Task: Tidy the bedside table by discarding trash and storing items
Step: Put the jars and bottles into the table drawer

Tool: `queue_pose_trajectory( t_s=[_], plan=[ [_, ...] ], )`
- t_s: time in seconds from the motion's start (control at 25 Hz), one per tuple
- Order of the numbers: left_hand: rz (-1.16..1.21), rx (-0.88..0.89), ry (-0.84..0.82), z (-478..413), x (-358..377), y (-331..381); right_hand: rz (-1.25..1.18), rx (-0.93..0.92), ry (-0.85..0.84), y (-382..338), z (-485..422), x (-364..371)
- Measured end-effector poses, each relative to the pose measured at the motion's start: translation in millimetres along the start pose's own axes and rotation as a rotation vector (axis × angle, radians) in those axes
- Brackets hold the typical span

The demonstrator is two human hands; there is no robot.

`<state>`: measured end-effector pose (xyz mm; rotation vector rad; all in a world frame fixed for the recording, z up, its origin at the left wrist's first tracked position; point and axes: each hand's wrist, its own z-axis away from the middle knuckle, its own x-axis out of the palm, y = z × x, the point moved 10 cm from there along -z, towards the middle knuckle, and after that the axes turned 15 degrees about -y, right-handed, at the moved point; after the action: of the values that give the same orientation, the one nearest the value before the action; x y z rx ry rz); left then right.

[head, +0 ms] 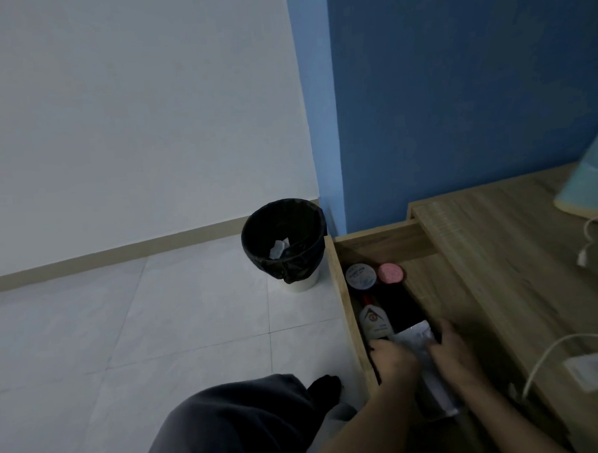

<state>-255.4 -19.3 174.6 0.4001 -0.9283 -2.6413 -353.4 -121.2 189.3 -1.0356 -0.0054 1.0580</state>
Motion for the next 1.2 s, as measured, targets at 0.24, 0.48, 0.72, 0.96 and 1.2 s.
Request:
queue_pose_trajectory(
  t_s=[0.24,0.48,0.72,0.96,1.2],
  plan=[
    [-0.054,0.286,0.068,14.0,0.3,92.9,0.071,-0.394,0.263,-102.2,36.6,-63.3],
    [-0.301,0.632,-0.127,59.0,94.5,182.8,-0.011,-0.36,0.639,-70.0,72.4,-208.6],
    [-0.563,0.676,-0.54,72.4,205.1,184.6,0.123,-0.161,0.948,-7.4,121.0,-324.0],
    [-0.641,0.618,-0.501,44.6,228.8,190.1,0.218,0.103,0.718,57.2,77.8,-365.9],
    [-0.854,0.646,-0.491,23.2,246.2,189.9,0.173,0.086,0.701,71.6,66.4,-364.6]
  ],
)
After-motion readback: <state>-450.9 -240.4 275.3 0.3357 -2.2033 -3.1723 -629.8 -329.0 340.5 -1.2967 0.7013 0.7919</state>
